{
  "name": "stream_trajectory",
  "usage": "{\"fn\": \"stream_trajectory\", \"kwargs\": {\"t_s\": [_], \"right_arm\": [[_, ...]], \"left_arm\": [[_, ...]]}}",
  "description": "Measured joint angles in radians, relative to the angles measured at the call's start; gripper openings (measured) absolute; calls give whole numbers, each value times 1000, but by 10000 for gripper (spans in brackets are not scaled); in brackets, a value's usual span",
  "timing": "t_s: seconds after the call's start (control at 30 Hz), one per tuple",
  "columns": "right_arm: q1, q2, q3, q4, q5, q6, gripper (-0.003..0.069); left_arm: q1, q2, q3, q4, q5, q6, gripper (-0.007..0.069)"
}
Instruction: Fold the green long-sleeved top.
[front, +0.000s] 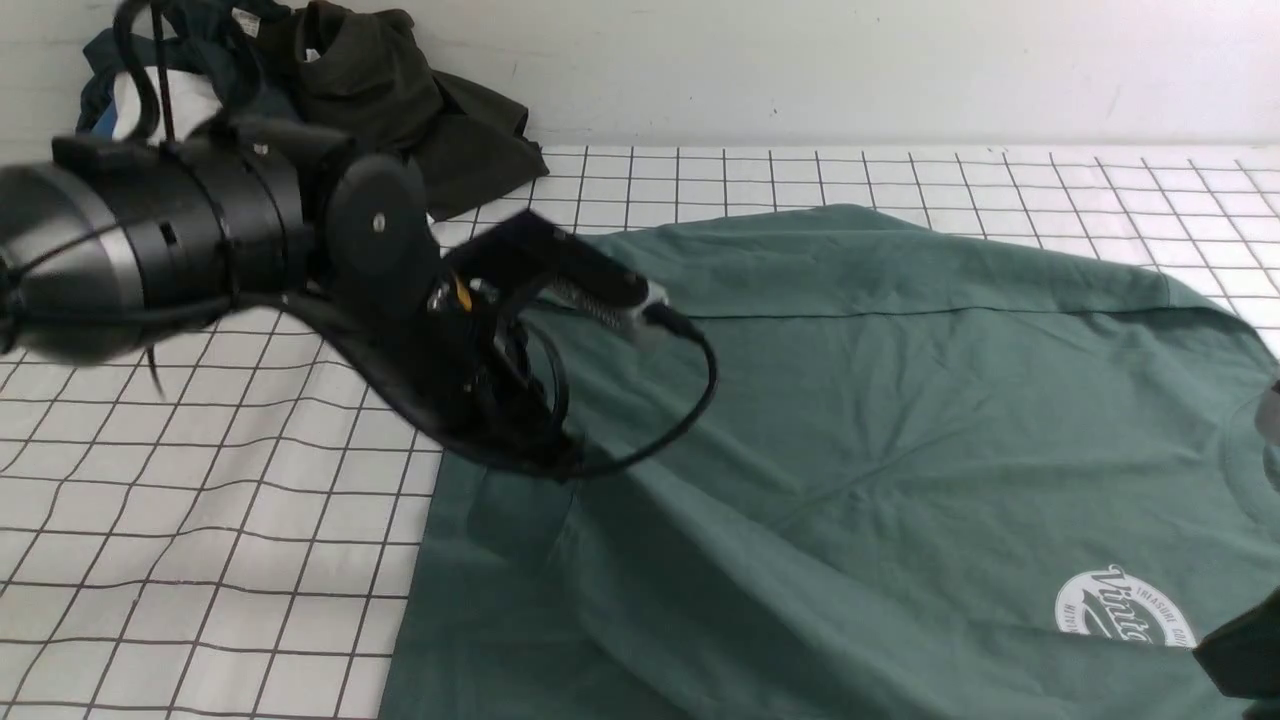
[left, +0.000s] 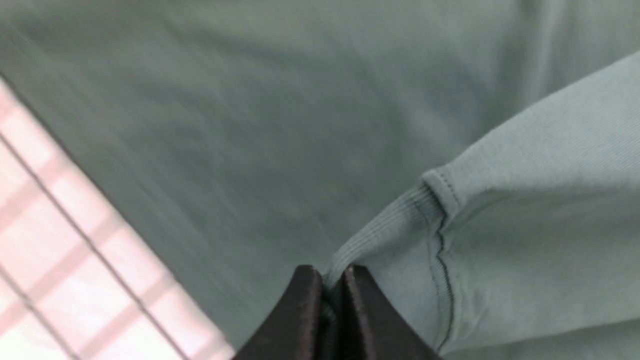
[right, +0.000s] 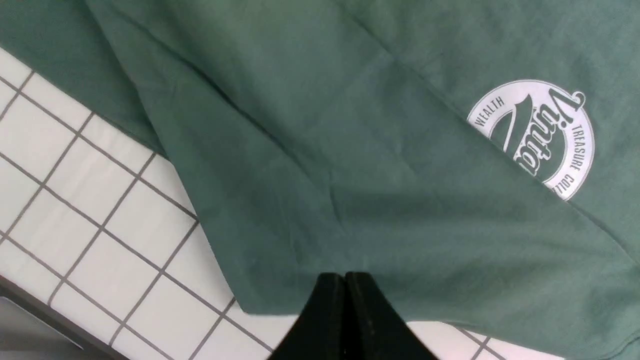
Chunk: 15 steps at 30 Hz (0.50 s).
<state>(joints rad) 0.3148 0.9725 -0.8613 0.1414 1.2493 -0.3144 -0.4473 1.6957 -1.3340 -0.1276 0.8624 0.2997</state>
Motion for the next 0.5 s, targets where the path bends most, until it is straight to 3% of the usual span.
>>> {"fn": "stream_trajectory", "kwargs": {"t_s": [0.23,0.4,0.5], "right_arm": [[0,0,0,-35,0,1,-14],[1,0,0,-69,-1,14,-14],[1,2,0,-115,-56,47,-14]], "left_arm": [[111,194,-299,-1,143,0,20],[143,310,-390,-3,163,0,26],[147,403,-446,13,160,0,90]]}}
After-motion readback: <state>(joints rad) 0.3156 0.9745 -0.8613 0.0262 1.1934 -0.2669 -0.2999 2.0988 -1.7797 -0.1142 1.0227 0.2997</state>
